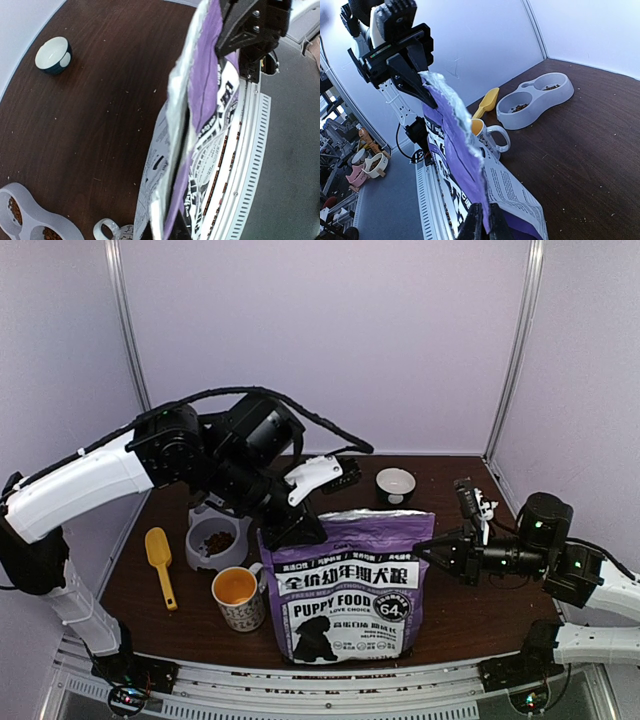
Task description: Serve the pet food
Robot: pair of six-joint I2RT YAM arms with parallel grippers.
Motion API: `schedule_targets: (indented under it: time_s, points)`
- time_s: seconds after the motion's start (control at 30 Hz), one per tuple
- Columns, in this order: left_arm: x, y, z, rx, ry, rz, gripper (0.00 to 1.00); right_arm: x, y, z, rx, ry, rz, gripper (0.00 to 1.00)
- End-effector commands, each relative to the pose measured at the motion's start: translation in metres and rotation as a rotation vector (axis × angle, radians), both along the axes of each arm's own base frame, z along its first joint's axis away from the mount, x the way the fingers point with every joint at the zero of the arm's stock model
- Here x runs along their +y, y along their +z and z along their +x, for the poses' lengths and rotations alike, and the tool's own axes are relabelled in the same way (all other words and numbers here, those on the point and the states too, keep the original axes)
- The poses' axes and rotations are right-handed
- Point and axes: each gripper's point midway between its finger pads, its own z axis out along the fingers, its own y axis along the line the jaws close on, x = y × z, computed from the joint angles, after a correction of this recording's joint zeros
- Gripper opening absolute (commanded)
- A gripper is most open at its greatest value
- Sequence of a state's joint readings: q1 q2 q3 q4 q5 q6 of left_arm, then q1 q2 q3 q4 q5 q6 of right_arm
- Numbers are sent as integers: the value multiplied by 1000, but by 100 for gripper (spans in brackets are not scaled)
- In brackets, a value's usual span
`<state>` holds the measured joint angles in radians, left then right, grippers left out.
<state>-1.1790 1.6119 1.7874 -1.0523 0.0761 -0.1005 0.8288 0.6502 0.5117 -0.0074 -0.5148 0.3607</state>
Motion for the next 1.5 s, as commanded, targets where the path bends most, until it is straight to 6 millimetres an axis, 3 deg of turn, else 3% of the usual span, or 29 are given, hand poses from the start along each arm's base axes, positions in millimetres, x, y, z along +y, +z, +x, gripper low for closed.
schedule_targets:
  time_s: [0.0,0.13,0.17,0.2,0.23,0.3,0.5,0.53,0.6,0.63,0.67,0.83,0.87,0.93,0.97,1.03,1.07,1.1,1.3,1.37,1.43,1.47]
  points:
    - [19,9,3,-15,25,-3,0,-6,42,4,-123,-35,94,0]
    - [23,9,5,-22,38,0,2,-7,42,5,-123,-38,94,0]
    - [25,8,6,-22,45,3,16,-7,42,5,-124,-39,94,0]
    - [26,7,6,-21,48,4,23,-7,42,5,-124,-40,95,0]
    - [27,7,7,-22,51,5,23,-7,42,5,-124,-41,95,0]
    - [30,9,6,-22,52,1,0,-8,43,4,-125,-41,96,0]
    - [36,10,6,-26,60,-1,0,-9,43,4,-125,-48,95,0]
    - [38,9,8,-27,67,2,14,-9,43,4,-126,-48,96,0]
    - [41,8,8,-29,74,6,20,-10,44,4,-128,-50,97,0]
    - [42,7,8,-29,74,6,14,-10,44,4,-127,-49,97,0]
    - [43,7,9,-30,76,6,0,-10,44,4,-127,-51,98,0]
    - [47,8,7,-30,75,4,0,-11,44,4,-126,-55,97,0]
    - [49,7,8,-35,82,8,3,-11,44,4,-125,-55,97,0]
    - [52,7,9,-37,91,10,32,-12,44,4,-125,-56,99,0]
    - [54,7,10,-37,94,10,37,-12,45,4,-127,-57,100,0]
    - [56,7,10,-40,99,10,38,-12,45,4,-125,-57,101,0]
    - [58,8,10,-41,98,6,25,-12,45,4,-125,-59,100,0]
    - [59,8,9,-39,97,4,2,-13,45,4,-126,-59,101,0]
    - [63,11,6,-37,92,-11,0,-13,45,4,-124,-62,101,0]
    - [65,10,7,-38,97,-7,27,-13,46,4,-124,-61,102,0]
    - [65,9,6,-35,97,-7,32,-13,46,3,-124,-60,103,0]
    - [65,9,6,-34,95,-6,28,-13,46,3,-123,-58,104,0]
